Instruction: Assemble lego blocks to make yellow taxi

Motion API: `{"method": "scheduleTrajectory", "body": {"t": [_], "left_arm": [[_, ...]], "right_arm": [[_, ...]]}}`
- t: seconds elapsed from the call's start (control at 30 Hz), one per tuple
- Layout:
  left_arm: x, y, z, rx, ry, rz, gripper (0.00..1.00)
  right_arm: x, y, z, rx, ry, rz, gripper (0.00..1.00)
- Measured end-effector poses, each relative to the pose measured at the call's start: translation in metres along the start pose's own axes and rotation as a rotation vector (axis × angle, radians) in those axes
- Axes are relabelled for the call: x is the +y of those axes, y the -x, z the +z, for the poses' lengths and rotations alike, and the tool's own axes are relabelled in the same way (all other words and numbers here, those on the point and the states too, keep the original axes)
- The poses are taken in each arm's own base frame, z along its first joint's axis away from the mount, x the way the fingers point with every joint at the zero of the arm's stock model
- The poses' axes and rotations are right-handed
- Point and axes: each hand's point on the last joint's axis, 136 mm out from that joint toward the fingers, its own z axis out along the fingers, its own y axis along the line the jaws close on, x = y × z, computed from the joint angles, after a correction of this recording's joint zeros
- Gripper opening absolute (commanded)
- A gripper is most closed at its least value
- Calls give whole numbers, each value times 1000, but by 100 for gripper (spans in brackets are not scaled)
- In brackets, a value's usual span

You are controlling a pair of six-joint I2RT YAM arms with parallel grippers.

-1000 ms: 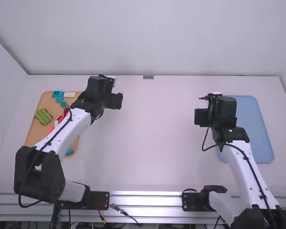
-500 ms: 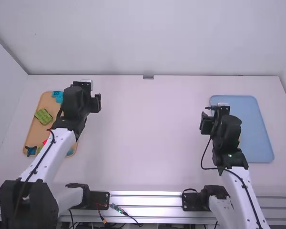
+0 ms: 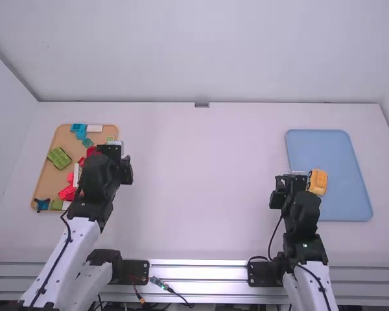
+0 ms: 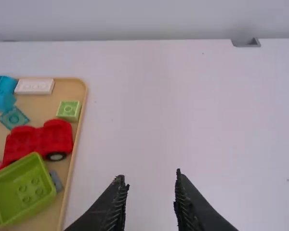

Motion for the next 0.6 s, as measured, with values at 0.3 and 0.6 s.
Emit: {"method": "scheduleTrajectory", "body": {"t": [0.3, 0.6], "left_arm": [[0, -47, -14, -6, 0, 0, 2], [1, -95, -18, -11, 0, 1, 0]], "right_arm": [[0, -37, 1, -10, 2, 1, 4], [0, -5, -11, -158, 1, -2, 0]]}}
